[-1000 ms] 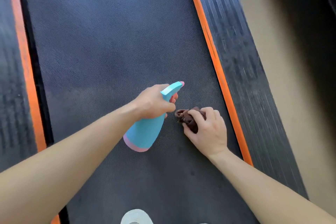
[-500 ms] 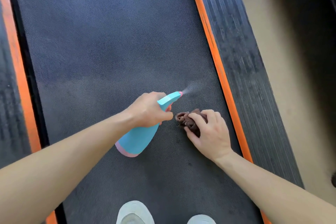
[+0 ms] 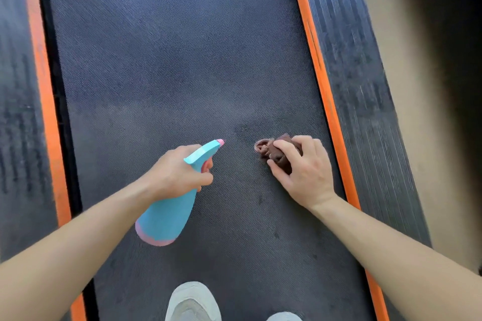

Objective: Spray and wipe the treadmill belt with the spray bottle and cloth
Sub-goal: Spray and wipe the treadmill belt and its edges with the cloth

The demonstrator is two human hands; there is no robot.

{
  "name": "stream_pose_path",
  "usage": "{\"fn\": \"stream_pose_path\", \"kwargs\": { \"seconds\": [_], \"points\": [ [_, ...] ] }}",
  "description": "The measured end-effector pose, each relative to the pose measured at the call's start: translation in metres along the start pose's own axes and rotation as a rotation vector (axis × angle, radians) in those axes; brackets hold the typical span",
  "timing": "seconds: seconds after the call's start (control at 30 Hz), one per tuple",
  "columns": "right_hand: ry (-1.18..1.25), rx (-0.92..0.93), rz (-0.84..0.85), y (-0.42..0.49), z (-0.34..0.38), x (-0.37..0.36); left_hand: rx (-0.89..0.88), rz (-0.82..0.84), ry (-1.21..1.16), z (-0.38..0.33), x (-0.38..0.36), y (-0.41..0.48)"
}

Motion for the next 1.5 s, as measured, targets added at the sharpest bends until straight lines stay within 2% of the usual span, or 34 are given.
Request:
{"fn": "stream_pose_path", "kwargs": {
  "seconds": [0.1,0.2,0.3,0.37,0.43,0.53,0.63,0.77,0.87,0.93,1.03,1.13,1.23,1.3,1.37,1.43,1.5],
  "points": [
    [-0.049,0.016,-0.03,0.044,-0.003,-0.006,-0.026,0.009,-0.126,-0.001,0.001,0.002],
    [-0.103,0.04,-0.027,0.099,-0.002,-0.018,-0.025,-0.065,-0.253,-0.004,0.014,0.012],
    [-0.122,-0.096,-0.051,0.143,-0.005,-0.026,-0.033,-0.119,-0.314,-0.01,0.028,0.02],
    [-0.127,-0.117,-0.05,0.136,0.004,-0.028,-0.039,-0.136,-0.311,-0.013,0.035,0.022],
    [-0.085,0.011,0.016,0.099,0.026,-0.033,-0.025,-0.147,-0.316,-0.01,0.041,0.024],
    [-0.058,0.313,0.169,0.039,0.051,-0.045,-0.01,-0.159,-0.358,-0.002,0.048,0.026],
    [-0.092,0.392,0.161,0.056,0.047,-0.051,0.012,-0.167,-0.41,0.007,0.05,0.028],
    [-0.142,0.213,0.008,0.14,0.035,-0.053,0.028,-0.162,-0.417,0.016,0.051,0.029],
    [-0.193,0.038,-0.032,0.188,0.027,-0.055,0.028,-0.174,-0.413,0.022,0.055,0.03],
    [-0.193,-0.015,-0.033,0.188,0.03,-0.052,0.023,-0.188,-0.419,0.025,0.058,0.03],
    [-0.132,0.106,0.027,0.137,0.049,-0.05,0.027,-0.19,-0.435,0.029,0.061,0.026],
    [-0.08,0.37,0.152,0.065,0.069,-0.052,0.018,-0.188,-0.485,0.033,0.06,0.024],
    [-0.124,0.538,0.222,0.053,0.075,-0.058,0.023,-0.18,-0.521,0.034,0.059,0.022],
    [-0.161,0.462,0.142,0.089,0.072,-0.061,0.025,-0.182,-0.529,0.035,0.06,0.022],
    [-0.185,0.27,0.042,0.14,0.066,-0.064,0.035,-0.197,-0.535,0.038,0.061,0.021],
    [-0.204,0.135,0.025,0.179,0.064,-0.07,0.039,-0.203,-0.526,0.041,0.062,0.018],
    [-0.212,0.101,0.036,0.188,0.068,-0.073,0.038,-0.213,-0.523,0.045,0.065,0.015]
  ]
}}
Point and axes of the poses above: each hand's wrist, its own y-axis towards the middle knuckle, its own x-axis out of the back of the hand, z = x × y, the point moved 9 cm from there along y, towards the middle knuckle, and after that the axes turned 4 degrees about y, right-handed, at the moved point
